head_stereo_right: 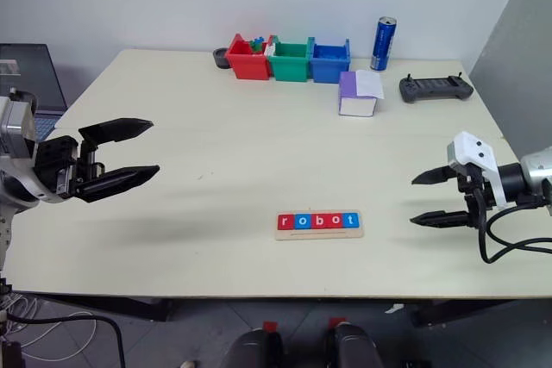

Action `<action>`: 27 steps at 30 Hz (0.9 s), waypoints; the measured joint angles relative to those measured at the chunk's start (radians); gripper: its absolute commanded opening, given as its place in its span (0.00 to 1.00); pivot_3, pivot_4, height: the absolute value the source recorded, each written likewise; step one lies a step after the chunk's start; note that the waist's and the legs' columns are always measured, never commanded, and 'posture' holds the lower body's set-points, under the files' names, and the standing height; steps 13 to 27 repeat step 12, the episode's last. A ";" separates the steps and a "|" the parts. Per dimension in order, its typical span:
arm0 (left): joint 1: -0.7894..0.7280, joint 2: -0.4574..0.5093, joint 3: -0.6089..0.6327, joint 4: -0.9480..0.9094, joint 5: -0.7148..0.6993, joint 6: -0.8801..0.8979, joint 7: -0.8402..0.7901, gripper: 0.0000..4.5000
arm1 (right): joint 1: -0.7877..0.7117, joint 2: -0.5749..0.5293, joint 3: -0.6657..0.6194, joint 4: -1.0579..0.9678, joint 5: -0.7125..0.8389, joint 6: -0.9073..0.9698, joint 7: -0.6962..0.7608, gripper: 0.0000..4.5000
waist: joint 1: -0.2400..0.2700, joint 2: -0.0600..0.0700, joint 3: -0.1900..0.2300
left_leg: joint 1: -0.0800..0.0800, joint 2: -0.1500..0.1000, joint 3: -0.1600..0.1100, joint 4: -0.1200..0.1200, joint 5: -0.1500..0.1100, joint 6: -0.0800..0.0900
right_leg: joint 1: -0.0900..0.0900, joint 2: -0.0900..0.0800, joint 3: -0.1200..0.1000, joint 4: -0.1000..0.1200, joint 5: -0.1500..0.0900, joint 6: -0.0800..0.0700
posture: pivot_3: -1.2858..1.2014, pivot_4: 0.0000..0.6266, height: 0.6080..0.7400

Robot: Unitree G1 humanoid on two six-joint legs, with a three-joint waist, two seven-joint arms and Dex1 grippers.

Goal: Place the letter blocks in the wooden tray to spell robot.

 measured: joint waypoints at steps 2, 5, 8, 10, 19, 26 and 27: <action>0.008 0.000 0.004 -0.009 0.008 0.019 0.022 1.00 | 0.006 0.000 0.006 0.013 0.000 -0.004 0.000 0.99 | 0.000 0.000 0.000 | 0.000 0.000 0.000 0.001 0.000 0.000 | 0.000 0.000 0.000 0.000 0.000 0.000 | 0.52 0.24 1.00; 0.010 0.000 0.009 -0.032 0.019 0.028 0.047 1.00 | 0.000 0.002 0.015 0.033 -0.001 -0.018 -0.001 0.99 | 0.001 0.000 0.000 | 0.000 0.000 0.000 0.001 0.000 0.000 | 0.000 0.000 0.000 0.000 0.000 0.000 | 0.52 0.24 1.00; 0.016 0.000 0.016 -0.044 0.033 0.026 0.056 1.00 | -0.003 0.004 0.027 0.039 -0.003 -0.031 -0.002 0.99 | 0.001 0.000 0.000 | 0.000 0.000 0.000 0.000 0.000 0.000 | 0.000 0.000 0.000 0.000 0.000 0.000 | 0.52 0.24 1.00; 0.022 0.000 0.017 -0.046 0.037 0.027 0.057 1.00 | -0.005 0.004 0.037 0.041 -0.003 -0.039 -0.002 0.99 | 0.001 0.000 0.000 | 0.000 0.000 0.000 0.000 0.000 0.000 | 0.000 0.000 0.000 0.000 0.000 0.000 | 0.52 0.24 1.00; 0.025 0.000 0.017 -0.050 0.036 0.028 0.055 1.00 | -0.014 0.004 0.047 0.050 -0.003 -0.043 -0.002 0.99 | 0.001 0.000 0.000 | 0.000 0.000 0.000 0.000 0.000 0.000 | 0.000 0.000 0.000 0.000 0.000 0.000 | 0.52 0.24 1.00; 0.025 0.000 0.017 -0.050 0.036 0.028 0.055 1.00 | -0.014 0.004 0.047 0.050 -0.003 -0.043 -0.002 0.99 | 0.001 0.000 0.000 | 0.000 0.000 0.000 0.000 0.000 0.000 | 0.000 0.000 0.000 0.000 0.000 0.000 | 0.52 0.24 1.00; 0.025 0.000 0.017 -0.050 0.036 0.028 0.055 1.00 | -0.014 0.004 0.047 0.050 -0.003 -0.043 -0.002 0.99 | 0.001 0.000 0.000 | 0.000 0.000 0.000 0.000 0.000 0.000 | 0.000 0.000 0.000 0.000 0.000 0.000 | 0.52 0.24 1.00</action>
